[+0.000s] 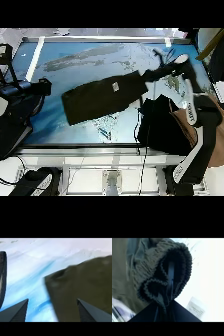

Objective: Fold the clothes and pants, and hang the long-sleeved shirts on hangers.

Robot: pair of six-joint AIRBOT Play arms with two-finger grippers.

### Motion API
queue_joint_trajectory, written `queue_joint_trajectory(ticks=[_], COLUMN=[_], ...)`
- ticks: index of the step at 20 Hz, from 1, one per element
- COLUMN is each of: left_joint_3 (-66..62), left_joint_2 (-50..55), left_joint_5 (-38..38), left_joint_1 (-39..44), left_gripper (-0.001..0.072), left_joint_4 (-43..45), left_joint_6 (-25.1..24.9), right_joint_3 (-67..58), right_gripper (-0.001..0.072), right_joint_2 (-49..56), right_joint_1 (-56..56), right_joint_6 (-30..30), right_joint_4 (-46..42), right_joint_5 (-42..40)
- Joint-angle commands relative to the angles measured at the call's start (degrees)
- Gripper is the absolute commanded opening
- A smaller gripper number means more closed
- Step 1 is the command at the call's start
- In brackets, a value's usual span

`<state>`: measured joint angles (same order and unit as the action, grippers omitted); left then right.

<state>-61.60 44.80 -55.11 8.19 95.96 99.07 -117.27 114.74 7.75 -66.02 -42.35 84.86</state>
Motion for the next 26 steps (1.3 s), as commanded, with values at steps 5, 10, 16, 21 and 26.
queue_joint_trajectory(ticks=[5,10,16,21,26], left_joint_3=[-0.1,-0.1,-0.1,-0.1,-0.1], left_joint_2=[0.0,0.0,0.0,0.0,0.0], left_joint_5=[0.0,0.1,0.0,0.0,0.0], left_joint_1=[-0.1,-0.1,-0.1,-0.1,-0.1], left_gripper=[0.0693,0.0693,0.0693,0.0693,0.0693], left_joint_4=[0.0,0.0,0.0,0.0,0.0], left_joint_6=[0.0,0.0,0.0,0.0,0.0], right_joint_3=[-2.2,-2.1,7.2,22.3,28.4], right_gripper=[0.0031,0.0031,0.0030,0.0031,0.0031], right_joint_2=[-17.2,-26.7,-37.8,-46.6,-50.6], right_joint_1=[23.3,43.8,59.2,71.1,74.3], right_joint_6=[-8.6,-16.3,-20.3,-21.1,-21.6], right_joint_4=[-0.2,-3.9,-27.0,-29.9,-30.2], right_joint_5=[7.1,17.0,20.5,19.2,17.8])
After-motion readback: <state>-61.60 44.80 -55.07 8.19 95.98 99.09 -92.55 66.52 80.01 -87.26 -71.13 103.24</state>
